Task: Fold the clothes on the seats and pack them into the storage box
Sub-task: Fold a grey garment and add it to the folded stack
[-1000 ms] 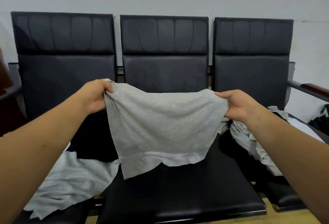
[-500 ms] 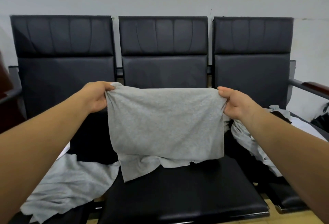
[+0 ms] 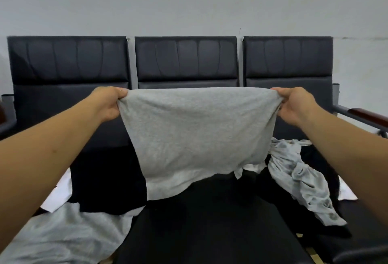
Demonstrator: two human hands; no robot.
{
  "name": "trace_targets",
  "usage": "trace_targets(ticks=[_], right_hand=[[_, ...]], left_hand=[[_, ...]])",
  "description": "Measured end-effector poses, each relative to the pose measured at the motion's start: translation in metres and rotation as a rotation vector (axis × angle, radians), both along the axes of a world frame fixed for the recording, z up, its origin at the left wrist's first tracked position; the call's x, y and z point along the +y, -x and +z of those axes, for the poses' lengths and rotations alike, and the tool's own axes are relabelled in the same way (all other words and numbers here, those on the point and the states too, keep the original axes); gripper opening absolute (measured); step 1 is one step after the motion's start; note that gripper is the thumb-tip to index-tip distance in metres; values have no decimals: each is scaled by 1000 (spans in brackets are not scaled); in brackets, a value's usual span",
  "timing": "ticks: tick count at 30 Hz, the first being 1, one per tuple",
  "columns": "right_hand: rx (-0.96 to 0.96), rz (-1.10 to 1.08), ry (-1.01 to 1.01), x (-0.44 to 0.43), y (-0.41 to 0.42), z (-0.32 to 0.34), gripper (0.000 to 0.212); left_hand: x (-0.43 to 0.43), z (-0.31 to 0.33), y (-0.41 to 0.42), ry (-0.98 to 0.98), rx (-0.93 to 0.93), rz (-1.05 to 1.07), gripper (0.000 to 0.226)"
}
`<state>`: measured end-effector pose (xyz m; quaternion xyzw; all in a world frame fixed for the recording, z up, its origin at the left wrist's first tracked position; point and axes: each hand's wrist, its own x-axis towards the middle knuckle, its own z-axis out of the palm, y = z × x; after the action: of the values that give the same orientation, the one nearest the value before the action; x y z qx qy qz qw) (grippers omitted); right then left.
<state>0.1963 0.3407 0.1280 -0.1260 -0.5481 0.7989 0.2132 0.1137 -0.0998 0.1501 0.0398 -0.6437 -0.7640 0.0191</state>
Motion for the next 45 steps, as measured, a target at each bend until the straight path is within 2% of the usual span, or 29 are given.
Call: trace_targets(ticks=[4, 8, 12, 15, 19, 22, 26, 30, 33, 36, 38, 40, 43, 45], right_hand=[[-104, 143, 133, -4, -8, -10, 36], [-284, 316, 119, -15, -16, -20, 34], [-361, 340, 110, -23, -8, -33, 29], [-386, 323, 59, -28, 3, -39, 15], [-291, 260, 73, -31, 21, -34, 22], [-126, 106, 36, -22, 34, -12, 34], [110, -94, -32, -2, 31, 29, 31], [151, -179, -226, 11, 17, 44, 31], [71, -211, -488, 9, 3, 28, 38], [-86, -236, -838, 0, -20, 0, 26], [-174, -212, -965, -8, -38, -21, 12], [-240, -156, -942, -14, -55, -41, 1], [-312, -55, -806, -13, -69, -66, 11], [-296, 26, -625, -13, -78, -81, 16]], left_hand=[[1, -7, 0, 211, 17, -91, 26], [-4, -9, 1, 412, 26, -202, 24], [-2, -12, 7, 449, 55, -203, 18], [2, -14, 13, 419, 78, -234, 20], [12, -13, 21, 358, 145, -214, 28], [15, -2, 29, 330, 246, -107, 29], [10, 30, 28, 297, 381, 18, 29], [-2, 42, 11, 514, 456, 131, 26], [-15, 29, -4, 718, 457, 190, 22], [-23, 2, -22, 722, 377, -2, 28], [-26, -21, -37, 767, 345, -126, 21], [-33, -45, -52, 848, 326, -163, 16], [-45, -74, -68, 939, 257, -191, 17], [-53, -92, -74, 931, 229, -221, 23]])
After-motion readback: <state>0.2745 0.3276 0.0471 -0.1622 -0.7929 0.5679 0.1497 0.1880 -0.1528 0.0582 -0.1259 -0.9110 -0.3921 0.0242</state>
